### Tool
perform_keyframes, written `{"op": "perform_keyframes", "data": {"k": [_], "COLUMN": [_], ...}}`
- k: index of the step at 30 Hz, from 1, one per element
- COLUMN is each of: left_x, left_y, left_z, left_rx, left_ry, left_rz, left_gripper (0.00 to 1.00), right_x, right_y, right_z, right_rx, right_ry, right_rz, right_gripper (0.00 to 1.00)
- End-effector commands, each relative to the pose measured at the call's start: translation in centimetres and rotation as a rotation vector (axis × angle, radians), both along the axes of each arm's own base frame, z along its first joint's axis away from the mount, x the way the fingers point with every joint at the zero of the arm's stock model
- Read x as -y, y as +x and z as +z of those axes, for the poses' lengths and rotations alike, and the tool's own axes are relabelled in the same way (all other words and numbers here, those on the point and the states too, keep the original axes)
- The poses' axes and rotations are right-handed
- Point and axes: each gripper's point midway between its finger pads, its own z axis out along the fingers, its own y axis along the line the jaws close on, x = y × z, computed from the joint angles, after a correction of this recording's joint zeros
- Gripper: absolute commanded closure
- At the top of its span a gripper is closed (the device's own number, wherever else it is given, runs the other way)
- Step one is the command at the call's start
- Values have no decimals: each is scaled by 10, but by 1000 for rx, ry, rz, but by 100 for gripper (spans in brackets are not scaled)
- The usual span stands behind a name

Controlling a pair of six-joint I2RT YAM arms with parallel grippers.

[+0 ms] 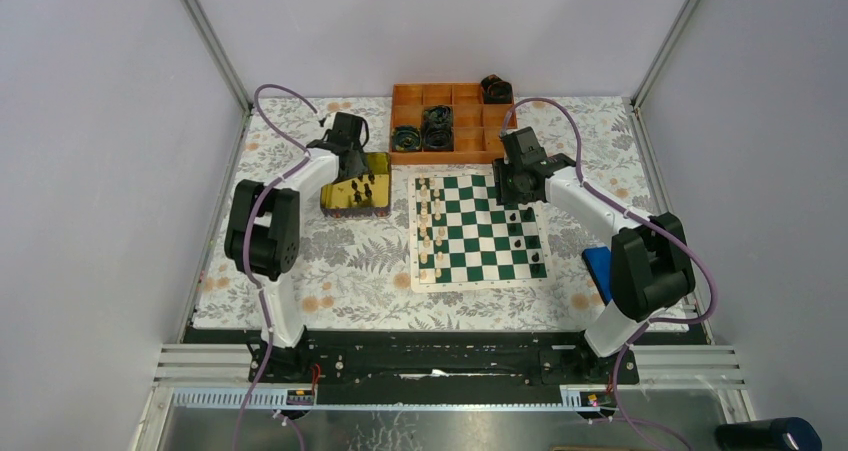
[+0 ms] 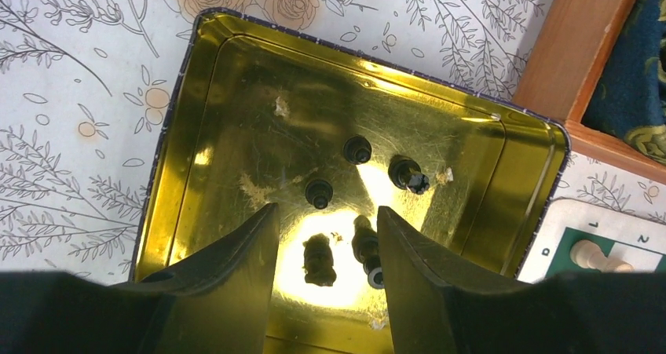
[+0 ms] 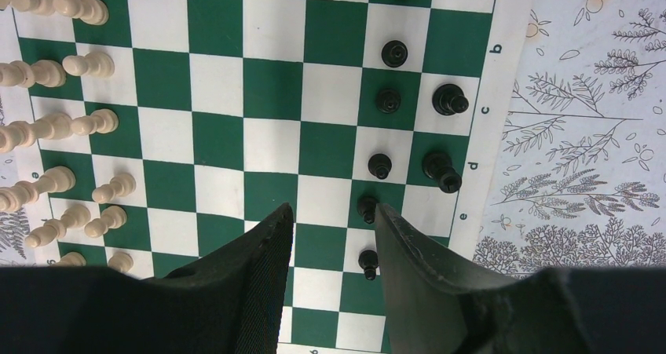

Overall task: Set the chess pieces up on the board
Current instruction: Pick up the chess piece from the storage box.

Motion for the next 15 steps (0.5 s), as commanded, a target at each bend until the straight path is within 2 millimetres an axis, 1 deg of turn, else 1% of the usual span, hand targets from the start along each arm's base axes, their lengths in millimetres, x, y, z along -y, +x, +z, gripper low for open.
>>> {"op": "perform_keyframes", "data": {"k": [1,8,15], "left_x": [-6,-9,-12], "left_y": [13,15,14], "left_z": [0,-17,-27], "left_rx": [9,-28,-50], "left_ry": [14,25,20], "left_rz": [15,22,37], "left_gripper": [45,48,52], "right_x": [-5,-6,-6], "right_y": [15,15,15], "right_z": [16,14,11], "right_rx": [58,53,46], "right_ry": [31,35,31], "right_rz": [-8,-6,-3], "right_gripper": [50,50,50]}}
